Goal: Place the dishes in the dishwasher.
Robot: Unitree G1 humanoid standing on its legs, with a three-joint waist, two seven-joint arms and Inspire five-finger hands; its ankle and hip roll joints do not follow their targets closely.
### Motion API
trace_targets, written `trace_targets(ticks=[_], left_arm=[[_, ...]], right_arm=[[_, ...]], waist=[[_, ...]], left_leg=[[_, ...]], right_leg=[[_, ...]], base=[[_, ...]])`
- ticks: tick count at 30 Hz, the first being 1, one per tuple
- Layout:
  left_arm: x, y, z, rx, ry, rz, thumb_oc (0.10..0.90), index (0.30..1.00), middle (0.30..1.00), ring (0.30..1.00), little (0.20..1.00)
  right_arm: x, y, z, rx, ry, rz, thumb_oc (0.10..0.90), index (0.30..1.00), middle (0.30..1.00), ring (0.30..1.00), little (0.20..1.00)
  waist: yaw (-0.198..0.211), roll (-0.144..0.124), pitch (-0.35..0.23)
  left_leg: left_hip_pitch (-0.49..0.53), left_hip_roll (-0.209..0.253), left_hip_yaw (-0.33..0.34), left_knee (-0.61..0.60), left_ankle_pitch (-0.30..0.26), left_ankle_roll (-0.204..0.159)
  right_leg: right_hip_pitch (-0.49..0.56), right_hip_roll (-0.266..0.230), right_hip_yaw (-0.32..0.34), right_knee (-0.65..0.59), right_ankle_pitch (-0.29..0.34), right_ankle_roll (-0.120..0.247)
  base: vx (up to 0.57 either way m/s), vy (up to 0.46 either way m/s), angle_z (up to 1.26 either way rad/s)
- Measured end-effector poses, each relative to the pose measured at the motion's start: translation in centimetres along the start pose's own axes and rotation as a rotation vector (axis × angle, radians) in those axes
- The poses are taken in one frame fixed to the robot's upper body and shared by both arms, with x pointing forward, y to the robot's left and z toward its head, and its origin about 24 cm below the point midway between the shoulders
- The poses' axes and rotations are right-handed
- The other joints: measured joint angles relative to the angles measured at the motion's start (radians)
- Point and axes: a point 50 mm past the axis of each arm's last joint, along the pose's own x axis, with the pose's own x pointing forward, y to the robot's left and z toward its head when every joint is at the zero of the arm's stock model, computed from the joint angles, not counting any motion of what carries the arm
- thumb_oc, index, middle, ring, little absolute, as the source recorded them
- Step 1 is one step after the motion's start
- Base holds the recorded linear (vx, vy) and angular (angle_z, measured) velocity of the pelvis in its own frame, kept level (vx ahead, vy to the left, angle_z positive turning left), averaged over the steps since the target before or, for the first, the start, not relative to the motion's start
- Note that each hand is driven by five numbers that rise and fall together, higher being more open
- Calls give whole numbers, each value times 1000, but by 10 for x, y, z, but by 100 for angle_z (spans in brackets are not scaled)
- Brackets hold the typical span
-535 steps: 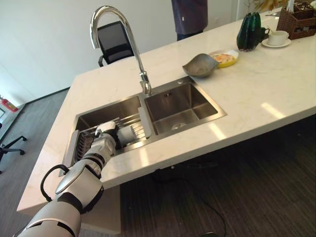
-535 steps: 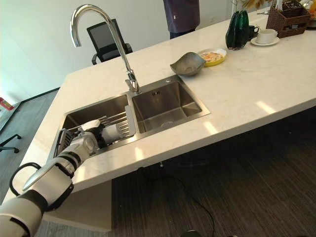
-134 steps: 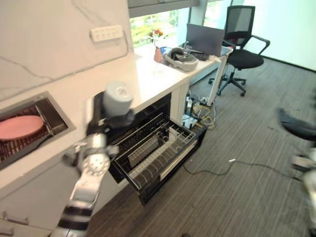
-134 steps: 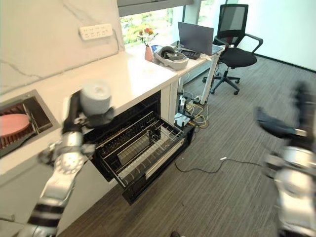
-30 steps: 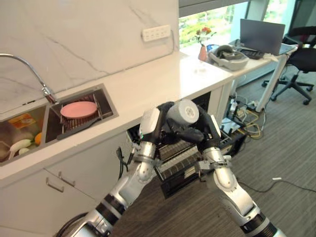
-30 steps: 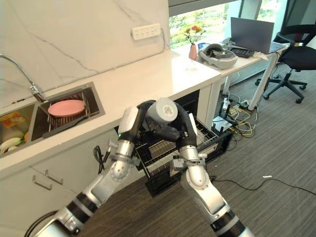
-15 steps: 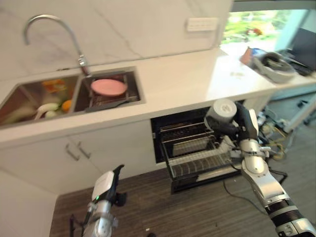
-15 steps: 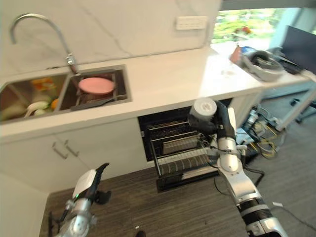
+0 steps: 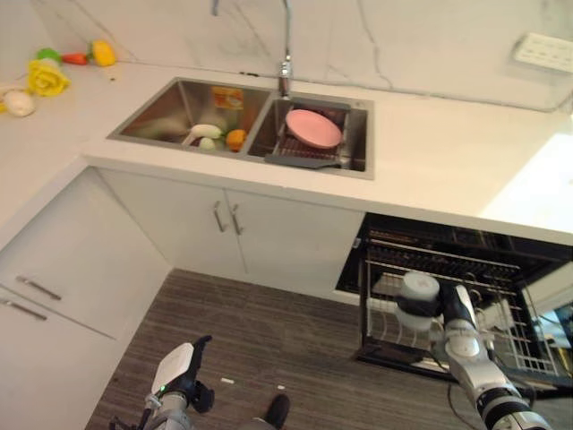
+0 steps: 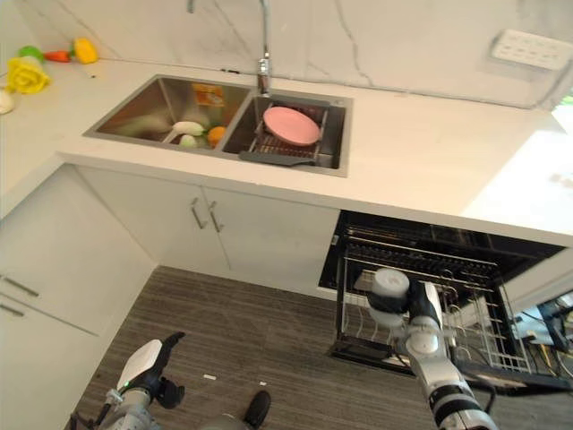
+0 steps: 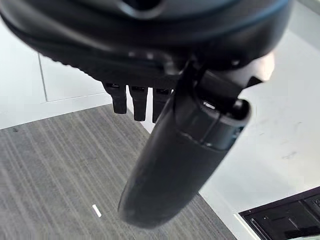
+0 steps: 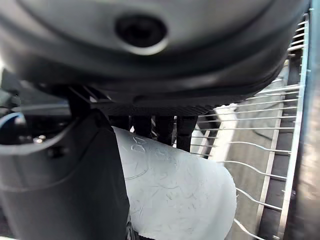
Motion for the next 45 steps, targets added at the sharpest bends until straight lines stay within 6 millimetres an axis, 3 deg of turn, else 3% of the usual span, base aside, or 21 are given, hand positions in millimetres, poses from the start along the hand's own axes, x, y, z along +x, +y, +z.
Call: trace_targets(ticks=[1,3,4,7,10,16,26,30,33,34,38,39,40,45], left_arm=[[0,-1,1,0,-2,-6,800,900,900,900,900],[0,-2,1,-2,-1,-9,800,900,900,900,900],[1,-1,1,-5,-2,-8,800,900,900,900,900],[6,3,7,-22,-16,8,800,900,900,900,900],[15,10,18,-22,-51,28,800,900,900,900,900],[15,-1,28,2,-96,-26,800,900,900,900,900],[15,-2,27,9,-88,-40,800,900,900,900,900],[18,-3,29,14,-93,-59,800,900,900,900,900],[18,-7,33,17,-103,-77,800,900,900,900,900],[19,-12,37,13,-111,-101,800,900,900,900,900],[20,-14,38,-9,-102,-110,800,900,900,900,900],[20,-15,35,-6,-93,-115,800,900,900,900,900],[20,-15,36,-4,-91,-116,800,900,900,900,900],[17,-18,28,-28,-53,-121,800,900,900,900,900]], right_arm=[[-1,1,-8,-4,36,-2,400,300,300,300,300],[-2,4,-15,-4,75,0,755,832,832,832,832],[-3,6,-16,-1,77,2,800,900,900,900,900],[-2,11,-12,31,76,3,800,900,900,900,900],[1,14,5,52,25,15,800,900,900,900,900],[5,15,28,88,-44,29,800,900,900,900,900],[8,4,53,122,-130,21,800,900,900,900,900],[10,7,51,35,-105,134,800,900,900,900,900],[8,22,36,312,6,169,800,900,900,900,900],[8,30,26,312,88,204,800,900,900,900,900],[11,24,21,217,108,233,800,900,900,900,900],[15,19,27,133,98,235,800,900,900,900,900],[22,7,41,-74,48,203,800,900,900,900,900],[27,-14,57,26,-18,89,800,900,900,900,900]], waist=[[0,-1,-1],[-3,-2,-1],[-5,-2,-1],[-5,-2,-1],[-10,-1,-2],[-44,-3,-10],[-86,11,-21],[-94,14,-34],[-100,14,-46],[-98,17,-53],[-93,17,-55],[-95,17,-55],[-99,19,-55],[-84,10,-61]], left_leg=[[-5,-4,2,0,1,2],[-4,-12,-1,6,14,20],[-5,-18,-3,6,17,23],[-5,-24,-4,6,19,25],[0,-22,-4,6,18,24],[10,-22,6,6,5,6],[25,-15,48,6,10,13],[32,-8,62,6,10,12],[34,-2,70,6,9,11],[35,-1,76,6,6,7],[33,1,75,6,6,7],[32,1,74,6,5,6],[28,1,70,6,9,11],[29,-3,52,6,11,14]], right_leg=[[0,-4,-7,0,-3,3],[-2,-10,-14,0,-6,7],[-1,-13,-19,-1,-8,11],[2,-19,-26,-4,-12,16],[7,-20,-28,-4,-13,17],[13,-24,-19,0,-13,17],[13,-25,12,-4,-12,17],[14,-19,27,-3,-11,16],[14,-15,33,-3,-10,14],[14,-13,39,-1,-8,11],[13,-11,35,-1,-6,9],[14,-11,34,-1,-6,8],[11,-11,31,-1,-5,9],[19,-9,12,-1,-9,10]], base=[[40,5,25],[30,-7,14],[44,-8,12],[35,-3,8],[0,0,0],[7,1,-4],[-3,-11,-9],[-28,-11,-10],[-22,-11,-7],[-19,-17,-7],[-2,-1,1],[-10,12,5],[-10,14,9],[-19,1,11]])
